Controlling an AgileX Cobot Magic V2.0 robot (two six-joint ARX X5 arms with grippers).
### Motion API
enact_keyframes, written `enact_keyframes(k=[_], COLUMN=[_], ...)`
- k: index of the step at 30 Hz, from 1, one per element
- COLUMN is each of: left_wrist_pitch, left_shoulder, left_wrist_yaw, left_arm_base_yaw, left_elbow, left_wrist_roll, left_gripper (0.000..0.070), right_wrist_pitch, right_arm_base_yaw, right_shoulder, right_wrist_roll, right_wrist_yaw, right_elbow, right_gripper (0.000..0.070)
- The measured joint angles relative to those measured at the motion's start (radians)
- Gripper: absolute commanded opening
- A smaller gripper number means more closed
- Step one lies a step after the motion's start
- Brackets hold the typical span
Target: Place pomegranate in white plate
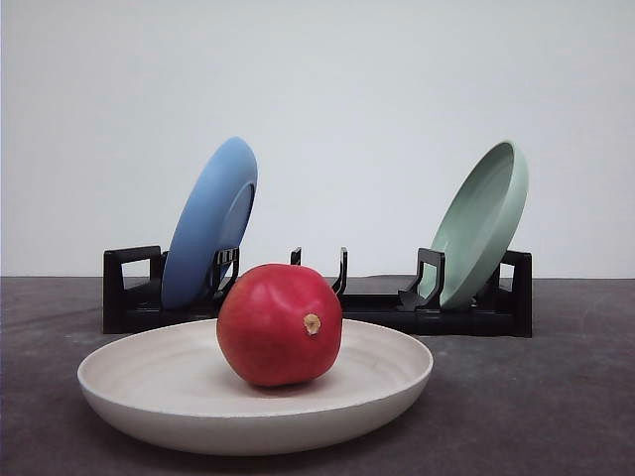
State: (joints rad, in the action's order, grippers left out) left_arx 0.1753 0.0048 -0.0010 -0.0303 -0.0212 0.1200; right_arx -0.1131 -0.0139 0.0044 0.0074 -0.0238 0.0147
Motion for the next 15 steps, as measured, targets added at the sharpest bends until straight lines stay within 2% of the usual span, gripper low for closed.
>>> enact_keyframes(k=[15], left_wrist_pitch=[0.000], left_shoulder=[0.000], left_wrist_yaw=[0.000], left_arm_base_yaw=[0.000], left_elbow=[0.000], left_wrist_roll=[0.000], left_gripper=[0.0000], right_wrist_pitch=[0.000], right_arm_base_yaw=[0.000], right_shoulder=[0.000], right_wrist_roll=[0.000], right_wrist_yaw=[0.000], right_elbow=[0.000], right_gripper=[0.0061])
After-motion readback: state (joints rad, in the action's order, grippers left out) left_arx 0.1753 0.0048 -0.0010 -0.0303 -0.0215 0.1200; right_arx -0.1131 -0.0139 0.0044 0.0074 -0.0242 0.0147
